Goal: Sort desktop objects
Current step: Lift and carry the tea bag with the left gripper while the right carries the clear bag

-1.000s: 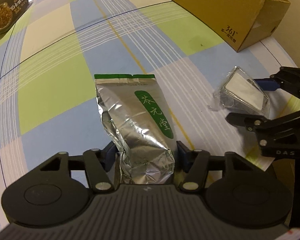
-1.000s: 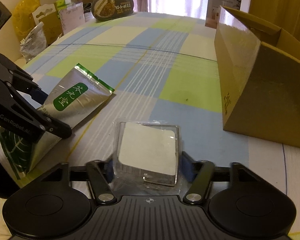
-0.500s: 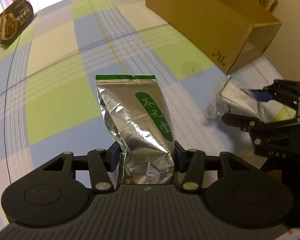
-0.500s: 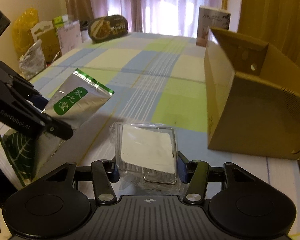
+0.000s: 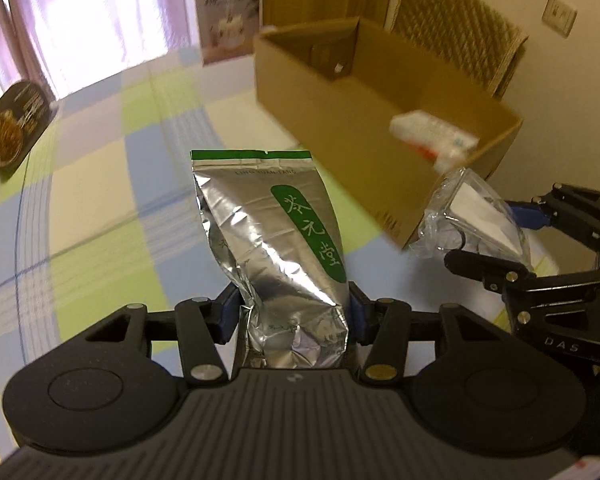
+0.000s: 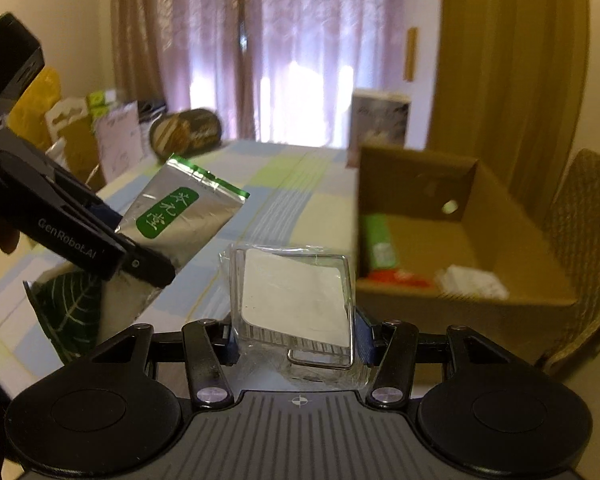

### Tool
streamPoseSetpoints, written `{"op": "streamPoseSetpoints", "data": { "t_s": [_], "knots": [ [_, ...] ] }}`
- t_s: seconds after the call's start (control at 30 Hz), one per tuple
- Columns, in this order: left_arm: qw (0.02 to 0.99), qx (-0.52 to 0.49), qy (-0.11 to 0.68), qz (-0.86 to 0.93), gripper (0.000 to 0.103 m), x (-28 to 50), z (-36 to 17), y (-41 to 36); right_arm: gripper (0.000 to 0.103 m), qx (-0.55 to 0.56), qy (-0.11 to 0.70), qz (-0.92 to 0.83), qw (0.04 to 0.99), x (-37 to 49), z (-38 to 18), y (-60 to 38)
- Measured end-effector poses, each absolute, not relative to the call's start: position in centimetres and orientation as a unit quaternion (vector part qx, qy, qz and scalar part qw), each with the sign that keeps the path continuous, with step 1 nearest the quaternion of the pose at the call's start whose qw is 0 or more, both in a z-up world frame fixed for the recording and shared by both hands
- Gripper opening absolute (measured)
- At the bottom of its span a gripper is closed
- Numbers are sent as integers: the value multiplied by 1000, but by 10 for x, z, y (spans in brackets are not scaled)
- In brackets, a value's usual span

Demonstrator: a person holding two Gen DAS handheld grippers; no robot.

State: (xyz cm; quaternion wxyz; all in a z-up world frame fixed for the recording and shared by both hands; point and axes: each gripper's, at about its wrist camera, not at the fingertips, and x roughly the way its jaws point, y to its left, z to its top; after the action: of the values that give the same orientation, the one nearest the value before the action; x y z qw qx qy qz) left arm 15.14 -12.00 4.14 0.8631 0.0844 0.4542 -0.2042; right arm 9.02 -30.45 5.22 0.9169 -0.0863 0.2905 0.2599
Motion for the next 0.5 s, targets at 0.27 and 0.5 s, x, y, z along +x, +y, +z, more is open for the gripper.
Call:
{"op": "streamPoseSetpoints", "data": {
  "t_s": [0.27,0.5],
  "knots": [
    [869,57,431,-237,48,183,78,-168,50,-68,271,217,935,127,89,-350],
    [871,43,418,-255,48,219,95,-215,50,-70,264,187,944,170,106,-380]
  ]
}}
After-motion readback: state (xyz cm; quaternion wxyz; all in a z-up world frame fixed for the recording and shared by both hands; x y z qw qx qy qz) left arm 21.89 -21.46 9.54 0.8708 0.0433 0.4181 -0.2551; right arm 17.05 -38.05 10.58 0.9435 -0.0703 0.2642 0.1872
